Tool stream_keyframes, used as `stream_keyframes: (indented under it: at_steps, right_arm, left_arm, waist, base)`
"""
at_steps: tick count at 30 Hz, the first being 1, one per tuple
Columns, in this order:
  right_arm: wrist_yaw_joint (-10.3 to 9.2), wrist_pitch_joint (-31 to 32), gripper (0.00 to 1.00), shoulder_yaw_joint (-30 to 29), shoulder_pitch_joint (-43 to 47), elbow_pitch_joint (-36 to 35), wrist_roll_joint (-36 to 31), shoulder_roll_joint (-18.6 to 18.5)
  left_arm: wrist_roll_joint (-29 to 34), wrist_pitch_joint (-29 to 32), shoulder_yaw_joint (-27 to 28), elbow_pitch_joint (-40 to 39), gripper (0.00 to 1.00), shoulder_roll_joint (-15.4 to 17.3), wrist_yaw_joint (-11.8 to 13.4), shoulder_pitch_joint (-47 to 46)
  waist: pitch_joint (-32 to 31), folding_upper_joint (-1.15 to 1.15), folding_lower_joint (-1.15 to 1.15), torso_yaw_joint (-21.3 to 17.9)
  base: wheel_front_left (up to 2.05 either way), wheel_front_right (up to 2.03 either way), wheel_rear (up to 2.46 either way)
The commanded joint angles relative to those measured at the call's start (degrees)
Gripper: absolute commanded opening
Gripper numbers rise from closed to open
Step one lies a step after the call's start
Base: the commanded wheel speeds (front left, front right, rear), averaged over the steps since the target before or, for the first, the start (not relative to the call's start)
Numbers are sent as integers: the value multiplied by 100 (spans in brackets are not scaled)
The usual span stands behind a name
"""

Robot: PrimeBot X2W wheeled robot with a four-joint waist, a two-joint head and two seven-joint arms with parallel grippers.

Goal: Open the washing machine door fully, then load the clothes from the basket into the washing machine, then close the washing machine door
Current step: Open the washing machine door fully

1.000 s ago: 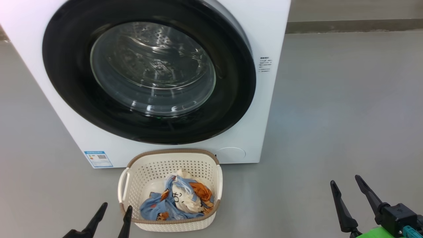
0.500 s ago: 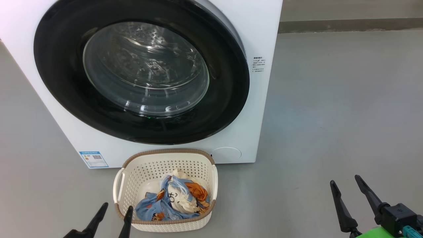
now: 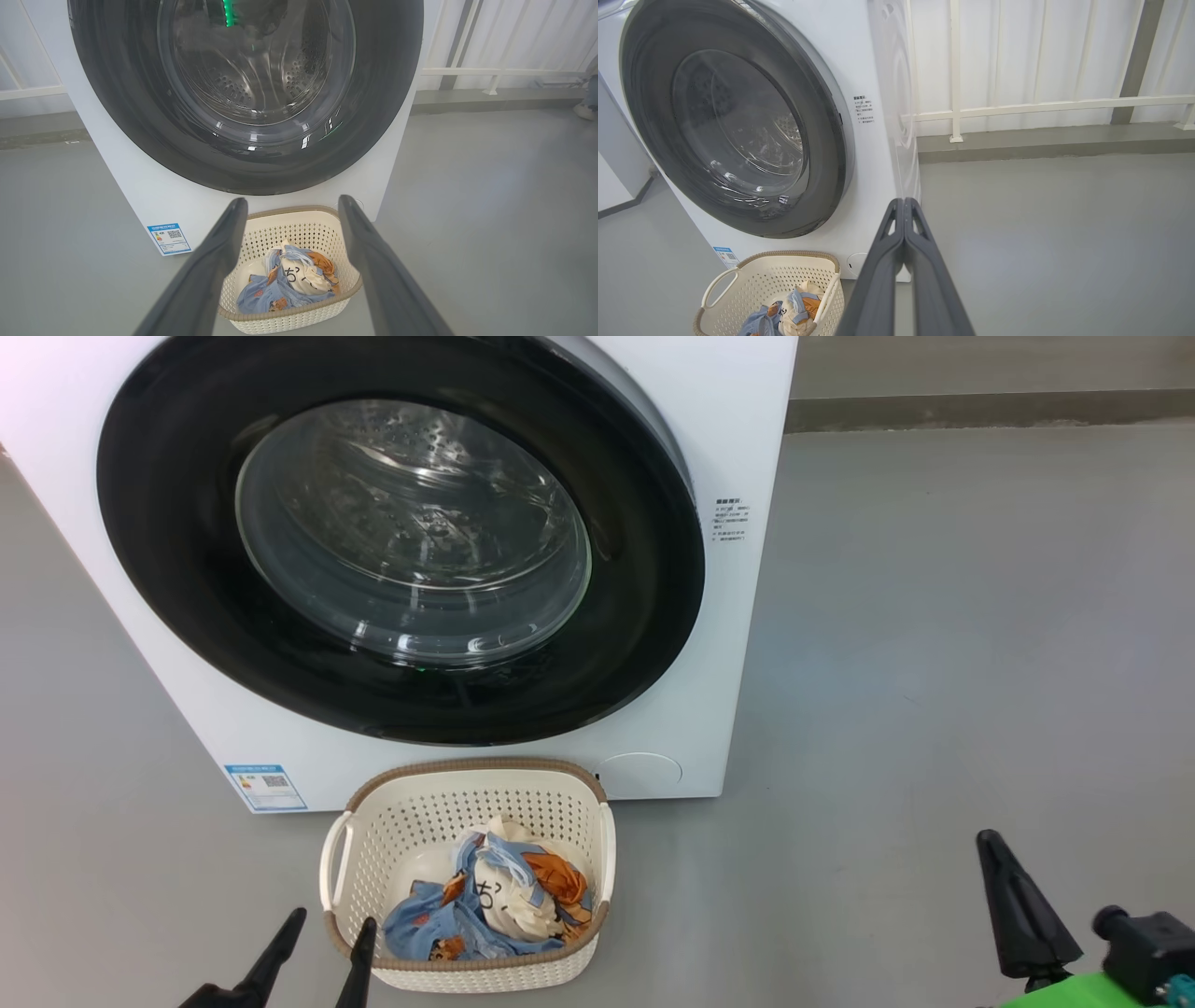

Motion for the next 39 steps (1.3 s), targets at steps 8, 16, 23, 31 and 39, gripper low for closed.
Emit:
stream_keyframes:
  at_steps: [8,16,23,31,39]
  right_arm:
    - [52,-70,0,-449,-178,38,1736,322]
    - [52,-70,0,-962,-443,547,4641,431]
    - [52,67,0,-1063,-760,982,6544,-69]
    - [52,773,0,-1501,-1206,1194,7777,-635]
    - [52,1605,0,-1723,-1636,1264,8176,-917]
  left_arm:
    - [-98,-38,231,-190,100,26,-13,-104]
    - [-153,-38,275,-261,100,-34,-13,16]
    - [-190,-38,197,-317,100,-70,-13,83]
    - [-242,-38,80,-356,100,-88,-13,239]
    - [-267,-38,-70,-375,100,-90,-13,333]
  waist:
    - [4,0,0,6]
    - [14,0,0,45]
    - [96,0,0,140]
    - [287,0,0,236]
    - [606,0,0,309]
  base:
    - [0,0,0]
    - [0,0,0]
    - [0,0,0]
    - [0,0,0]
    - [0,0,0]
